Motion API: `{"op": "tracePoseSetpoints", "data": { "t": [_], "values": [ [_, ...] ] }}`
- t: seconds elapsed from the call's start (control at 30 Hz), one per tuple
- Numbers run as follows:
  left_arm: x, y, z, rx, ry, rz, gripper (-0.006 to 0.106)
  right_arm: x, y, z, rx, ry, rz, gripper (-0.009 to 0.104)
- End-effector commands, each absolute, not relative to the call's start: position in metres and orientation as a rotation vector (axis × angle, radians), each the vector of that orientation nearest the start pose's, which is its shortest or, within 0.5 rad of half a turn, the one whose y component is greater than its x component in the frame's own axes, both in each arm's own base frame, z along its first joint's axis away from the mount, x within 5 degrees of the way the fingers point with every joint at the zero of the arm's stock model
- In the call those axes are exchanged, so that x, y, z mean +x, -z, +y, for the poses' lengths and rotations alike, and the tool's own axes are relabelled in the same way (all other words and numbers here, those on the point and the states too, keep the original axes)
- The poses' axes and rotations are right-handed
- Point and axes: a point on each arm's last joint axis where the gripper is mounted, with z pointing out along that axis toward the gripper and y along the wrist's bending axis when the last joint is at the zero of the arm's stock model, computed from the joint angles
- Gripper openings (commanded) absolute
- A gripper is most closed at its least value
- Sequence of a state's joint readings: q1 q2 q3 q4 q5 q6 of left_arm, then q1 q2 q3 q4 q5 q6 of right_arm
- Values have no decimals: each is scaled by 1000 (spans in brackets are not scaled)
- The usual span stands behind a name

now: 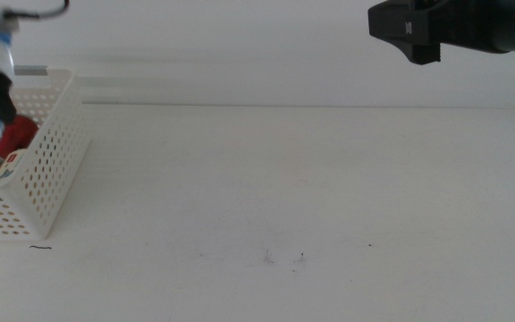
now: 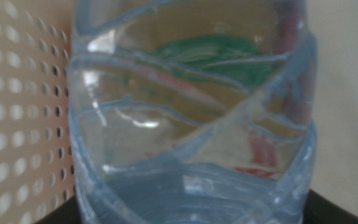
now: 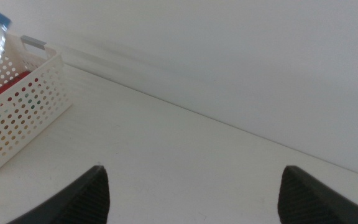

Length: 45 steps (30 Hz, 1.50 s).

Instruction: Use arms to grab the bottles and put them into the dustbin to the left of the table.

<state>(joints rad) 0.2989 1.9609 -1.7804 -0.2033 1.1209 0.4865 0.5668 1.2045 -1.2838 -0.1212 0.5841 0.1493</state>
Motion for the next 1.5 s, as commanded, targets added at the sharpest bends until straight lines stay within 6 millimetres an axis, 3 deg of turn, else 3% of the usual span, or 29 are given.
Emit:
{"op": "tracePoseSetpoints", "data": {
  "t": [0.0,0.1,0.2,0.37,0.57,0.73,0.83,1.07,1.2,1.37,1.47],
  "values": [
    [422,-277,113,179,50,2703,1,223,-430,135,-478,-327,1925,87],
    [430,-255,116,177,63,2737,14,223,-430,135,-478,-327,1925,87],
    [435,-241,118,177,63,2755,37,223,-430,135,-478,-327,1925,87],
    [436,-244,123,196,-9,2752,93,223,-430,135,-478,-327,1925,87],
    [429,-264,117,160,46,2762,94,223,-430,135,-478,-327,1925,87],
    [407,-297,104,126,74,2704,94,223,-430,135,-478,-327,1925,87],
    [382,-318,84,151,49,2637,94,223,-430,135,-478,-327,1925,87],
    [306,-373,10,128,103,2284,94,223,-430,135,-478,-327,1925,87],
    [270,-387,-22,157,205,2182,94,223,-430,135,-478,-327,1925,87],
    [231,-401,-39,229,277,2126,94,223,-430,135,-478,-327,1925,87],
    [208,-410,-41,253,207,2031,94,223,-430,135,-478,-327,1925,87]
  ]
}}
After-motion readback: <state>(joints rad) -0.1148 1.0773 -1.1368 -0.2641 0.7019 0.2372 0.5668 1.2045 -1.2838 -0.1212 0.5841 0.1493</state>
